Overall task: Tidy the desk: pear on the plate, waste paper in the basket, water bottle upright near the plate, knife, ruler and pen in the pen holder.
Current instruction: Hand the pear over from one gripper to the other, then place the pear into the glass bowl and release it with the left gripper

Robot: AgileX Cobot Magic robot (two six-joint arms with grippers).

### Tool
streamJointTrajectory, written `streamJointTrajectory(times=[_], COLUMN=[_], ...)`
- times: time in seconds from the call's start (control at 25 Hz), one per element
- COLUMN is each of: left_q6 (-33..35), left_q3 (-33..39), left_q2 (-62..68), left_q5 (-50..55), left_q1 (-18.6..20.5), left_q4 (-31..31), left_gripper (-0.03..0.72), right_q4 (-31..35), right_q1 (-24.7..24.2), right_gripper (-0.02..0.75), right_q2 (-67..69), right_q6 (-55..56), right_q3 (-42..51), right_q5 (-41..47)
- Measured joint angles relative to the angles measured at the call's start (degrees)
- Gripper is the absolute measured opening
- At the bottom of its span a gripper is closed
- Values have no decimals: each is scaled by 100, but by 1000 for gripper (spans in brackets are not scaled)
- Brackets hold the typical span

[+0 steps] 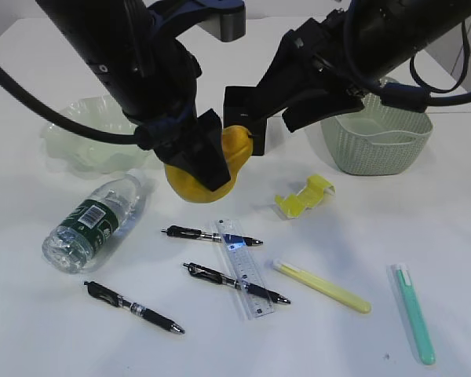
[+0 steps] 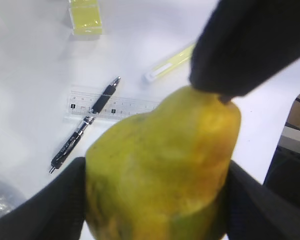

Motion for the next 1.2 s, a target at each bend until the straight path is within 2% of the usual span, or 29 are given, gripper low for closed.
streamJointTrajectory(times=[0.44,0.68,0.92,1.2], left_q6=[0,0,0,0], left_q3=[0,0,0,0], left_q2=[0,0,0,0], left_q5=[204,275,68,-375], left_q1=[0,0,0,274], left_q4=[77,330,547,536], left_gripper=[503,503,503,503], right_q4=[-357,-457,-1024,-1516], right_q1=[0,0,0,0], right_gripper=[596,595,596,595], right_q2=[0,0,0,0], right_q6=[24,24,24,48], right_q3=[0,0,0,0], right_q5=[-283,-378,-534,-670])
